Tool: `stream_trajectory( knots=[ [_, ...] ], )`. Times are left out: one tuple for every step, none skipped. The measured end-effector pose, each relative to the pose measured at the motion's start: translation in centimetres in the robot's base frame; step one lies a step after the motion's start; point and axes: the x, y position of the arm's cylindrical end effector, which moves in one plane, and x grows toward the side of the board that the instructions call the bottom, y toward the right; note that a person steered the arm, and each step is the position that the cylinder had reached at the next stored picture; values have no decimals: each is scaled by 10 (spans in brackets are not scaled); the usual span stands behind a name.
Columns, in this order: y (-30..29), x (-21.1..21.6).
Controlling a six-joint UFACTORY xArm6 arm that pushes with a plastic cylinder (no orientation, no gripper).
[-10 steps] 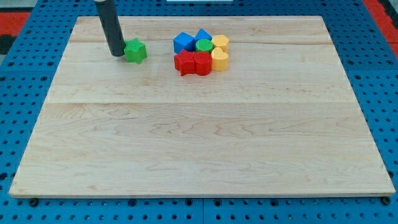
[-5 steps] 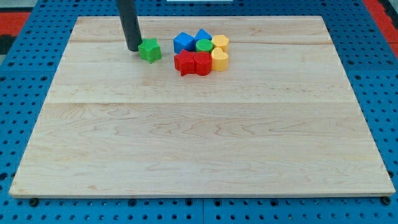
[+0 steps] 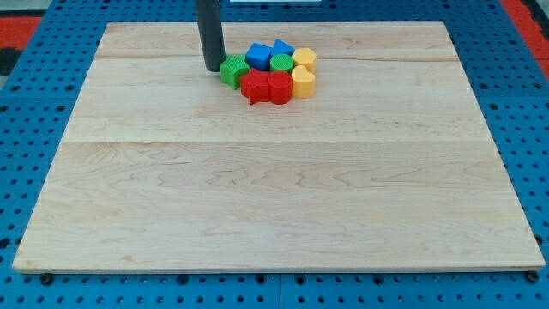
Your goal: Push the green star to the group of blocks
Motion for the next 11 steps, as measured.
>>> stream_trajectory(
  knots=[
    [2,0],
    [8,1],
    [15,1],
    [16,1],
    [22,1],
    [23,1],
    [26,2],
    [26,2],
    [26,2],
    [21,2],
    [-3,2]
  ],
)
